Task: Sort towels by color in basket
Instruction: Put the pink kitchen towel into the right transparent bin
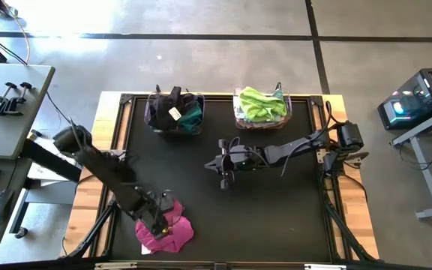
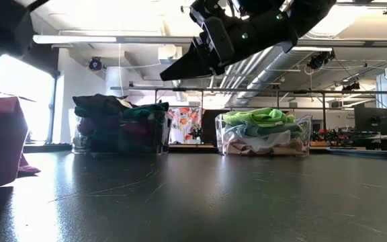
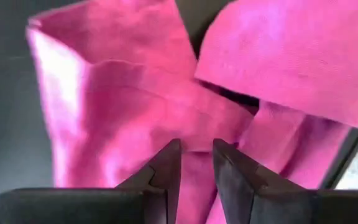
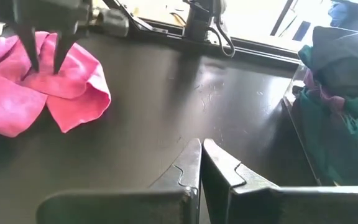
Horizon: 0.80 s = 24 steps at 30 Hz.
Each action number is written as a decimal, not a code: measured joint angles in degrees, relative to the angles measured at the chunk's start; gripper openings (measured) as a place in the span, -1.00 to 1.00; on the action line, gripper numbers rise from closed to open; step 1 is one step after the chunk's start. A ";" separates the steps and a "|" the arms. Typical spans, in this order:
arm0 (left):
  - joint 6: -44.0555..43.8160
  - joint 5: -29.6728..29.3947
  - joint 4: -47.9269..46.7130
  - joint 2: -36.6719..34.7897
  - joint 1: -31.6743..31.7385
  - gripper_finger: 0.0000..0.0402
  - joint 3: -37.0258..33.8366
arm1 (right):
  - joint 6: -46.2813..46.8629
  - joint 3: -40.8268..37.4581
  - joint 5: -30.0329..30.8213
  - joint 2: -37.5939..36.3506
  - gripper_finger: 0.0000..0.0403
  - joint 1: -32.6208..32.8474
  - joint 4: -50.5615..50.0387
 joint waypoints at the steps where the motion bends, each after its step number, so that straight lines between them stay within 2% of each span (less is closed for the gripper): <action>1: -0.15 0.00 1.04 1.15 -0.15 -0.61 0.01 | -0.01 0.00 0.00 0.00 -1.00 0.00 0.00; 7: 7.07 -1.21 2.96 7.98 1.08 -0.61 0.37 | 0.72 0.00 -0.40 0.00 -1.00 0.14 0.01; 9: 10.98 -6.47 3.66 9.38 2.39 -0.61 0.50 | 1.58 0.00 1.53 -0.10 -1.00 0.62 -0.02; 12: 18.93 -21.52 4.37 10.51 5.51 -0.61 0.23 | 1.67 -0.04 6.39 -2.67 -1.00 1.76 -3.68; 15: 31.53 -34.22 6.99 10.99 9.32 -0.61 -0.33 | 2.37 0.00 11.33 -6.17 -1.00 3.04 -10.27; 17: 42.73 -38.70 13.11 10.92 12.60 -0.61 -0.09 | 4.16 -0.02 14.43 -8.40 -1.00 3.88 -15.00; 19: 54.86 -40.59 19.48 10.77 15.77 -0.61 0.00 | 6.21 -0.02 15.93 -10.81 -1.00 4.50 -18.63; 21: 66.53 -39.91 23.45 10.48 18.22 -0.61 0.00 | 7.99 0.00 15.63 -12.13 -1.00 4.64 -20.62; 24: 75.00 -41.22 22.27 8.27 20.20 -0.61 0.40 | 8.04 0.00 14.22 -12.08 -1.00 4.17 -21.11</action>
